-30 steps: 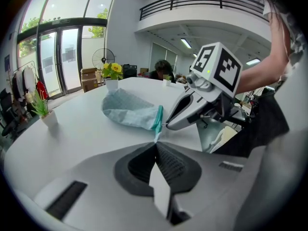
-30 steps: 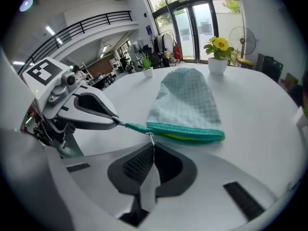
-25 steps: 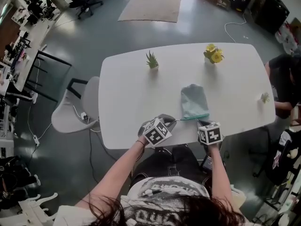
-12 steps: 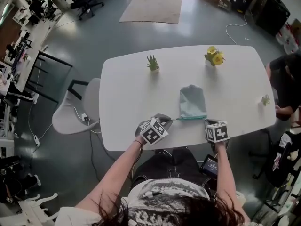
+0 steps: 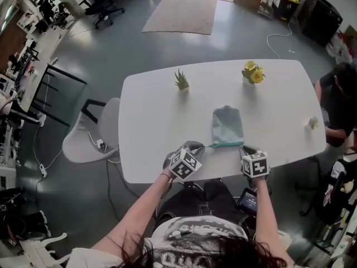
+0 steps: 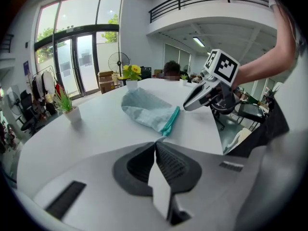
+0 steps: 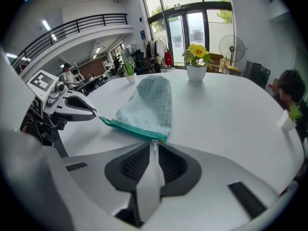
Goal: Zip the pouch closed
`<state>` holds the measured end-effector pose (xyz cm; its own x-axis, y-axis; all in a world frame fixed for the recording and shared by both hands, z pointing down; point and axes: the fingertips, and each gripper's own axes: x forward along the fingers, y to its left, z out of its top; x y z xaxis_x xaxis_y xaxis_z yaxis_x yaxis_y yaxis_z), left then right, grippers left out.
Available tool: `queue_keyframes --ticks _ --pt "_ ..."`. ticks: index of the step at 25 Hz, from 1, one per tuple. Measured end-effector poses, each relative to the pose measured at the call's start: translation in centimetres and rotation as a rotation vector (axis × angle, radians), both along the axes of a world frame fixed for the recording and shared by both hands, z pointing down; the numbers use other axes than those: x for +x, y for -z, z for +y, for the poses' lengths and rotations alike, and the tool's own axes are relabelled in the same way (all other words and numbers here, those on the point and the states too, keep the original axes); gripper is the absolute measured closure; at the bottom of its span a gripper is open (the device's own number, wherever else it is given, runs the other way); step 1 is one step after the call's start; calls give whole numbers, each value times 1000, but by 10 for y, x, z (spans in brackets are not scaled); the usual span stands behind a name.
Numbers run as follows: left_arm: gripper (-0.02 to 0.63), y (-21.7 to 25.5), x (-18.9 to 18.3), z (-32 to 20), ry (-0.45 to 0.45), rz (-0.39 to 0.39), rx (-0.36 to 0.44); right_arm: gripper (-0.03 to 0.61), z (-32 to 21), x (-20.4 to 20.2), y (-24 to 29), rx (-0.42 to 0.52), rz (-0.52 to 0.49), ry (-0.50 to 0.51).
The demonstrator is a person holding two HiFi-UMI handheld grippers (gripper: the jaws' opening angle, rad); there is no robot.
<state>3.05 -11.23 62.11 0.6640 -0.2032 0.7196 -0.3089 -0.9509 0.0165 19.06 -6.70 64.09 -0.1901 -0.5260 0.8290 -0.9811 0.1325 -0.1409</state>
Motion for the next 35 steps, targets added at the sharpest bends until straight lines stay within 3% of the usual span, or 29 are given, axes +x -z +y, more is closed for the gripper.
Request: queue_keyframes --ticks 3,11,15,26,35 --pt "598 4 -1 4 10 26 -1 475 1 -10 9 27 -26 16" --pt "598 50 -8 8 136 212 -15 472 1 -49 57 187 -105 44" --pt "598 78 -27 12 212 287 29 476 3 -75 80 250 -139 87" --pt "598 106 -124 32 420 352 69 479 24 -144 134 382 -177 131" --pt "600 117 -146 58 432 359 84 480 44 -173 149 397 -175 189"
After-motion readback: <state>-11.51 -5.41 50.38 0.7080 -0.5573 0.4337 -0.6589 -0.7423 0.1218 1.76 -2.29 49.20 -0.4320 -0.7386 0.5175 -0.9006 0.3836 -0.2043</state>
